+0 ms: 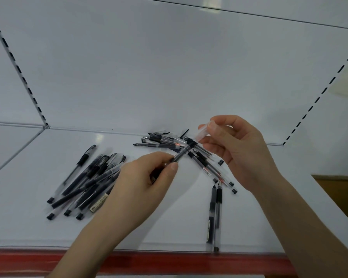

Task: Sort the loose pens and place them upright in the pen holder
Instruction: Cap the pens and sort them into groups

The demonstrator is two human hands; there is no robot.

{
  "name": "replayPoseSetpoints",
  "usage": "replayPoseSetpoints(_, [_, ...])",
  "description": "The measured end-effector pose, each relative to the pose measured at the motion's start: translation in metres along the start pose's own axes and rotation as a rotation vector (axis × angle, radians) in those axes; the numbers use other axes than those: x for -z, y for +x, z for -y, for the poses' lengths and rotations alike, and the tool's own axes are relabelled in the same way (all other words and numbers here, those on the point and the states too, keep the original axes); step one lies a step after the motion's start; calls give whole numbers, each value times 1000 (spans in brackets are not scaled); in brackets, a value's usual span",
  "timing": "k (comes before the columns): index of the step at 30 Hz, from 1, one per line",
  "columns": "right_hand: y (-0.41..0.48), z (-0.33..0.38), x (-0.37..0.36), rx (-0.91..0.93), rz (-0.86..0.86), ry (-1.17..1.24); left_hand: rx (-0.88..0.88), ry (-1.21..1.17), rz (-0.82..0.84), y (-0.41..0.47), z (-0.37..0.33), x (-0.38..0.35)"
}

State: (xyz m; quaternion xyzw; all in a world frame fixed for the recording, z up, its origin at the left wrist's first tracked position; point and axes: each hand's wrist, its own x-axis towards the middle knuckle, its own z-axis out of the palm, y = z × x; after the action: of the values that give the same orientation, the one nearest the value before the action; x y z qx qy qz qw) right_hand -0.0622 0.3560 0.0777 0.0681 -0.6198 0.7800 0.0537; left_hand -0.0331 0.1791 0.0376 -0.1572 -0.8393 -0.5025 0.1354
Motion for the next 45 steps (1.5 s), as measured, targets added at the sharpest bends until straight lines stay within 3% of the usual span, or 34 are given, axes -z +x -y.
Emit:
replayPoseSetpoints(8, [-4,-3,-2,27,46,-55,-61,36,-13,2,1,-1])
replayPoseSetpoints(18, [-6,-20,-15,91,-76,-114,-103,96,-40,7,2,-11])
replayPoseSetpoints(22, [4,-29,-13,9,-13,-174,-72,174,-64,10,14,-10])
replayPoseSetpoints(25, [21,-41,-3,-20,18,-386,-20,373,-110,9,31,1])
replayPoseSetpoints(30, [46,-61,17,129,82,-1074,175,631,-156,-5,62,28])
replayPoseSetpoints(33, [54,-63,25,14,149,-1336,234,678,-158,-9,66,34])
replayPoseSetpoints(37, [52,-59,24,-93,220,-1465,218,682,-162,-10,67,34])
replayPoseSetpoints(45, [48,-59,19,-84,203,-1541,172,671,-156,-7,66,29])
